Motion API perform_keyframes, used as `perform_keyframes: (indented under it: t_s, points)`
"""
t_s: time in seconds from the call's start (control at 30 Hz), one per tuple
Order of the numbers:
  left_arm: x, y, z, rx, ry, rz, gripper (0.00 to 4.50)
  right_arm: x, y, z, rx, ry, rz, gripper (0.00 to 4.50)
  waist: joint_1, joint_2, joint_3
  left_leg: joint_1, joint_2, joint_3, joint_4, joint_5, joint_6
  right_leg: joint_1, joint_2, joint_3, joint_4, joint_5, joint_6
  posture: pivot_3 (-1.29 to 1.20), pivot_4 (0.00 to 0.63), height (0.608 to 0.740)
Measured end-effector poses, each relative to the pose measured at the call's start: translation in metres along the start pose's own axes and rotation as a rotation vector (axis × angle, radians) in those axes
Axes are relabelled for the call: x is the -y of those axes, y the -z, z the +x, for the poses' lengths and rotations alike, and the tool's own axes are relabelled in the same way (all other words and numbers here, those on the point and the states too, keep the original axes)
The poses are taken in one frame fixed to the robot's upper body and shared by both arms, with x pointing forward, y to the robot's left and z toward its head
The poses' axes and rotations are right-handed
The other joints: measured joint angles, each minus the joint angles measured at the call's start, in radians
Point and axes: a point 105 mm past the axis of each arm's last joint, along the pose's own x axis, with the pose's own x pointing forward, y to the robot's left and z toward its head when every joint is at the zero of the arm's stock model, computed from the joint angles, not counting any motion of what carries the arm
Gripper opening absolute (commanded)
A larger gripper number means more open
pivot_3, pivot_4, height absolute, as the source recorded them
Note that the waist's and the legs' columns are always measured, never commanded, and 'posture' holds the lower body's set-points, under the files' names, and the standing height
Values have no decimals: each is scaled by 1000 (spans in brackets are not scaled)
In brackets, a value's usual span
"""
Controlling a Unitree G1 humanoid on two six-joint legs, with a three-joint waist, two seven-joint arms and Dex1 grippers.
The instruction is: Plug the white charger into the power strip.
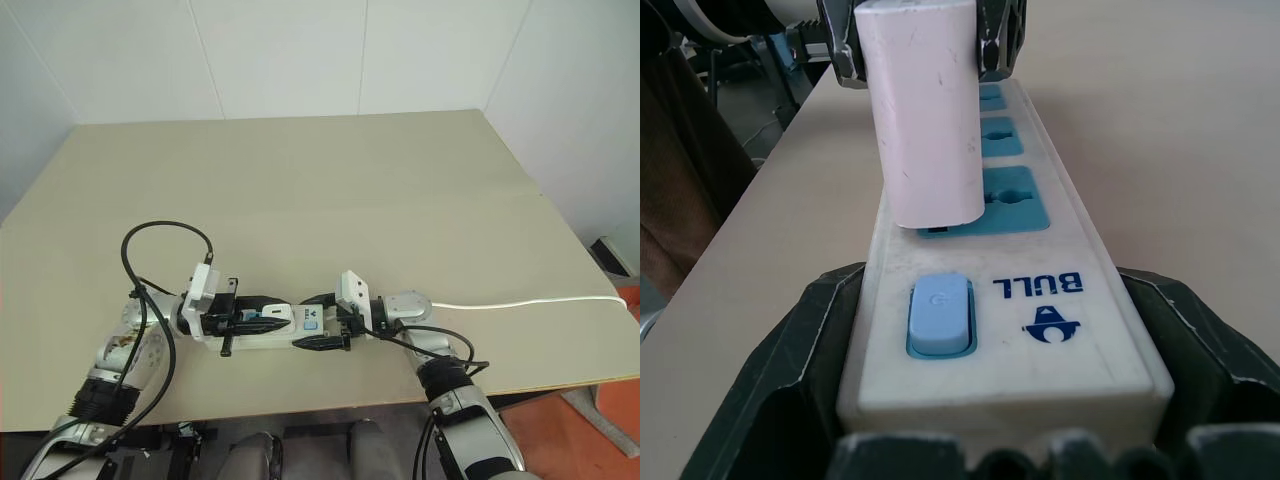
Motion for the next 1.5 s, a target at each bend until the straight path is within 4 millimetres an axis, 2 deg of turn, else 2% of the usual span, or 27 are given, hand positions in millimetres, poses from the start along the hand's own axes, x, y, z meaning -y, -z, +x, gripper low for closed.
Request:
perform_keyframes:
  t_s: [0.23,0.77,1.3,1.37,1.43,1.47,1.5]
  points:
    - [2,0,-6,-46,24,41,1024,0,0,4,-2,-9,-4,3419,-5,1,0,1,1,0,0,0,0,1,1,0,0,0,0,0,150,740]
    - [0,1,7,-126,56,43,1024,1,2,-1,-14,4,-4,3419,6,1,-1,5,0,0,0,0,0,7,0,0,-2,0,0,0,150,740]
    - [1,0,8,-154,45,40,1024,1,3,-1,-15,7,-8,3419,7,1,-1,5,0,0,0,0,0,7,0,0,-2,0,0,0,150,740]
    - [2,1,8,-154,44,39,1748,1,3,-1,-14,7,-7,3419,7,1,-1,5,0,0,0,0,0,7,0,0,-2,0,0,0,150,740]
    - [3,15,0,-211,22,-12,2312,2,3,-1,-17,4,-12,3419,3,3,-1,5,0,1,-1,0,0,6,0,0,-2,0,0,0,150,740]
    - [3,16,-1,-215,20,-16,2574,2,3,-3,-17,6,-9,3419,6,3,-1,4,0,0,-1,0,0,6,0,-1,-2,0,0,0,150,740]
    - [3,16,-2,-219,20,-21,3028,3,3,-4,-19,9,-12,3419,8,3,-1,5,0,0,-1,0,0,7,0,-1,-3,0,0,0,150,740]
